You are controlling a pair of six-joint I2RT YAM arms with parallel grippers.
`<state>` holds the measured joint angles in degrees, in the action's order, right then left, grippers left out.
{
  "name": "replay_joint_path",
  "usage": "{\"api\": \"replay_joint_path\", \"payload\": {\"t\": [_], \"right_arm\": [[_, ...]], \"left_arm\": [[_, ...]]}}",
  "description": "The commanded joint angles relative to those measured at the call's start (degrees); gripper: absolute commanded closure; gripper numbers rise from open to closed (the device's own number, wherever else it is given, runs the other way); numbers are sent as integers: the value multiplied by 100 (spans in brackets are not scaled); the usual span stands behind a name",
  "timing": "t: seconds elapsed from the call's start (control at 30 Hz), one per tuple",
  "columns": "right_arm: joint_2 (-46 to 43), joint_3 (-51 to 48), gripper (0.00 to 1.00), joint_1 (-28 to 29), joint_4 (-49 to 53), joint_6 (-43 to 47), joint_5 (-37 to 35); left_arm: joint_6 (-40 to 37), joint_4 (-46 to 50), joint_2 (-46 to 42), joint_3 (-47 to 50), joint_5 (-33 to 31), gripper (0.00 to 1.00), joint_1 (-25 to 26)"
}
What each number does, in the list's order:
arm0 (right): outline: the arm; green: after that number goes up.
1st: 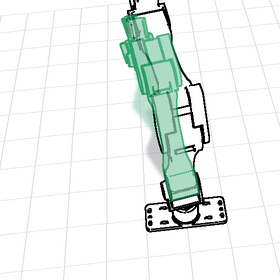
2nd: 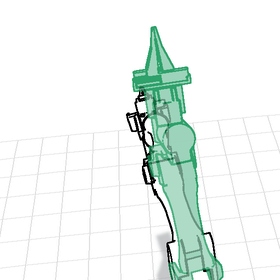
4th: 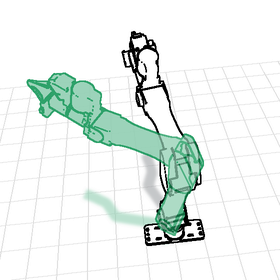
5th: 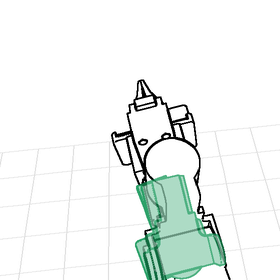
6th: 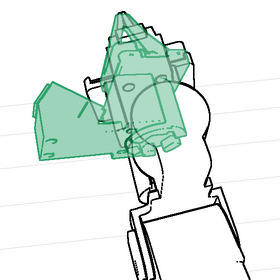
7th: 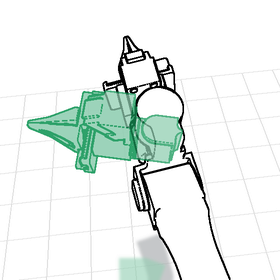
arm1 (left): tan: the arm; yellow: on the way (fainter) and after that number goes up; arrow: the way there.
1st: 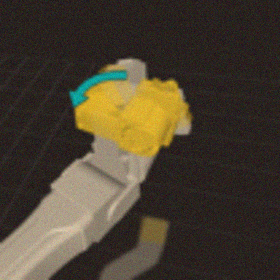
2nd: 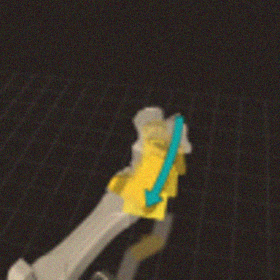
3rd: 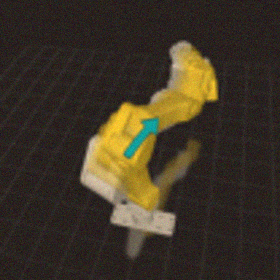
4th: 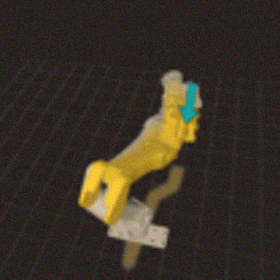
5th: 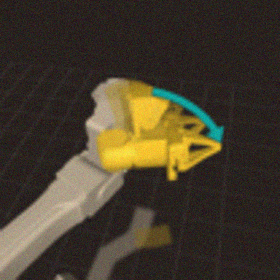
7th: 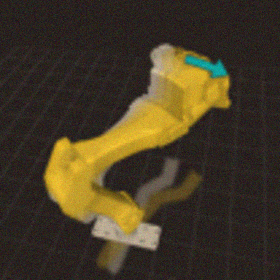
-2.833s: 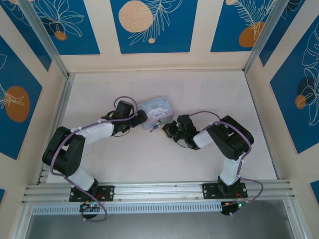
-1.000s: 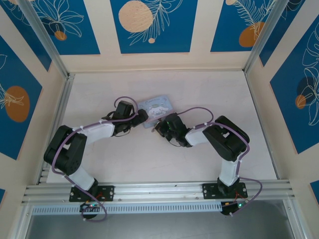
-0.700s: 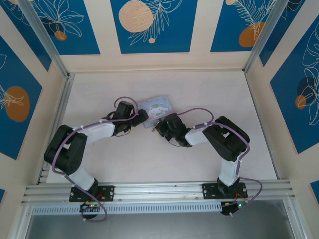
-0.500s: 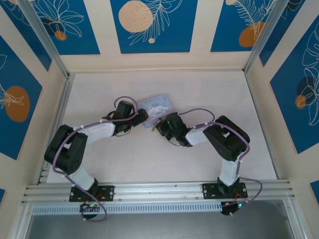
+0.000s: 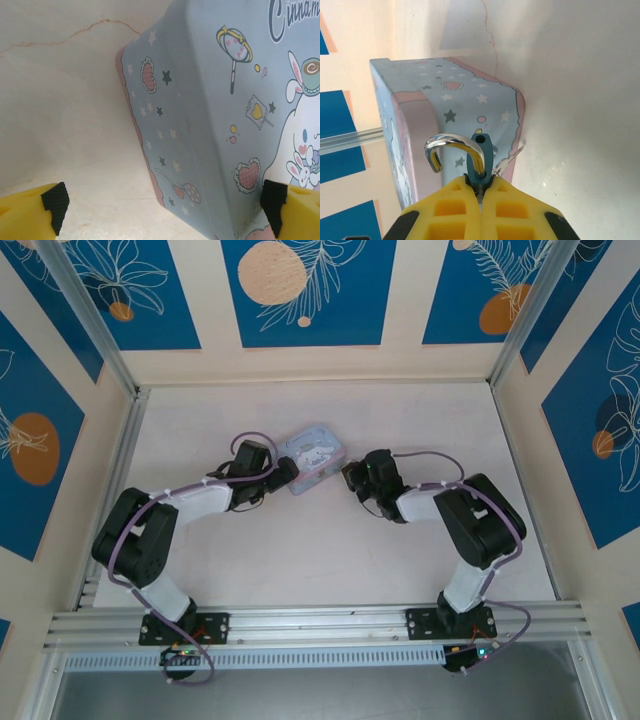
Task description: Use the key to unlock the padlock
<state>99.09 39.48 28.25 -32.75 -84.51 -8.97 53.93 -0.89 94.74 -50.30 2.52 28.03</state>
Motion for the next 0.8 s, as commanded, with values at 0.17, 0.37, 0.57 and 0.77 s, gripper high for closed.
{"api": "replay_joint_path", "payload": {"t": [0.17,0.37,0.57,0.77], "right_arm": [[-850,-1089,100,-103,183,289,217],[-1410,-1843,95,-327,340,314,359],[-2572,-2221,42,-516,1293,400,389],[-4865,-2298,0,-935,3559,675,335]], "left_arm": [[-234,1057,-68,135,55,0,71],[-287,1241,-617,100,73,0,69],[-341,1509,-1182,52,42,0,71],[-666,2043,-1966,-121,-275,0,50]]}}
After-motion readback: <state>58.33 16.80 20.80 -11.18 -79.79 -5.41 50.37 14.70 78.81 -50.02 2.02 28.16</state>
